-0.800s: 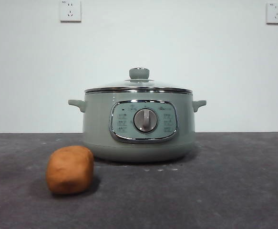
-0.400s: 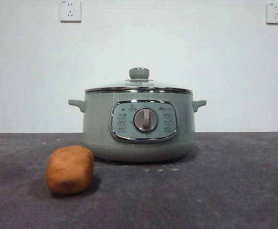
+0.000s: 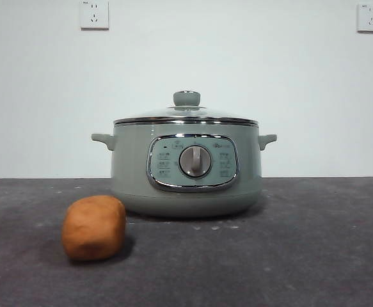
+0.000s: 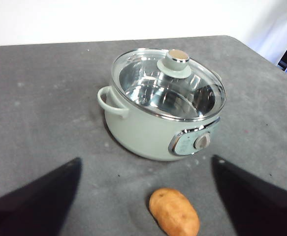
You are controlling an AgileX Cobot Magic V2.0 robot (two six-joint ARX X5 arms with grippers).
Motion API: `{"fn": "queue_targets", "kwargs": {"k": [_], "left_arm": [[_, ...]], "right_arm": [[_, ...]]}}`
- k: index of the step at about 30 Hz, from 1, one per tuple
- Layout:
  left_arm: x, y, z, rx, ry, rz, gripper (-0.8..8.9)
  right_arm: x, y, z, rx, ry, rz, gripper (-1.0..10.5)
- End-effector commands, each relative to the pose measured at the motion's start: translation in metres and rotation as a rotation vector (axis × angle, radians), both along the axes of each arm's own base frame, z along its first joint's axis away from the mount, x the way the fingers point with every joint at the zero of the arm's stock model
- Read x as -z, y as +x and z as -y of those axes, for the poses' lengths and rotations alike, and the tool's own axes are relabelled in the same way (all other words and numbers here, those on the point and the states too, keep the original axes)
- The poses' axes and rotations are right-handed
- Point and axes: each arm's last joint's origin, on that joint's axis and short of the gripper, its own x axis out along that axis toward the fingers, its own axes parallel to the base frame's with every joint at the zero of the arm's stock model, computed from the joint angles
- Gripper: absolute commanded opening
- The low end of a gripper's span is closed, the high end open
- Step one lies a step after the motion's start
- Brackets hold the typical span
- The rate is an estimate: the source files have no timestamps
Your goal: Pick up the potato,open the lid,put the potato in the pot,close the lid
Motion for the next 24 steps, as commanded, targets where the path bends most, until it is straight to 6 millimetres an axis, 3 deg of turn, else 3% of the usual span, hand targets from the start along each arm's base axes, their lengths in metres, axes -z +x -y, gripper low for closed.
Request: {"fn": "queue_targets", "kwargs": {"k": [1,8,14,20,24], "left_arm": [[-0.007,0.0,0.0,0.004,0.007,0.018,6.46],[-0.009,0.006,0.0,0.004,0.007,0.004,6.45],[-0.008,0.009,0.0,0.004,0.007,-0.008,6.45],[-0.007,0.01,0.0,0.004,0.007,-0.012,6.45],[-0.007,0.01,0.0,0.004,0.007,-0.012,6.45]], "right_arm": [[-0.001,0.003,-0.001,-0.044,0.023,-0.006,6.0],[0.003,0.018,-0.007,-0.172,0.138,-0.084,6.0],[0.009,0.039,-0.024,-0.285,0.179,-0.177,6.0],[0.019,0.063,-0.066,-0.409,0.177,-0.254,6.0],[0.029,0.075,-0.107,-0.462,0.151,-0.286,6.0]]}}
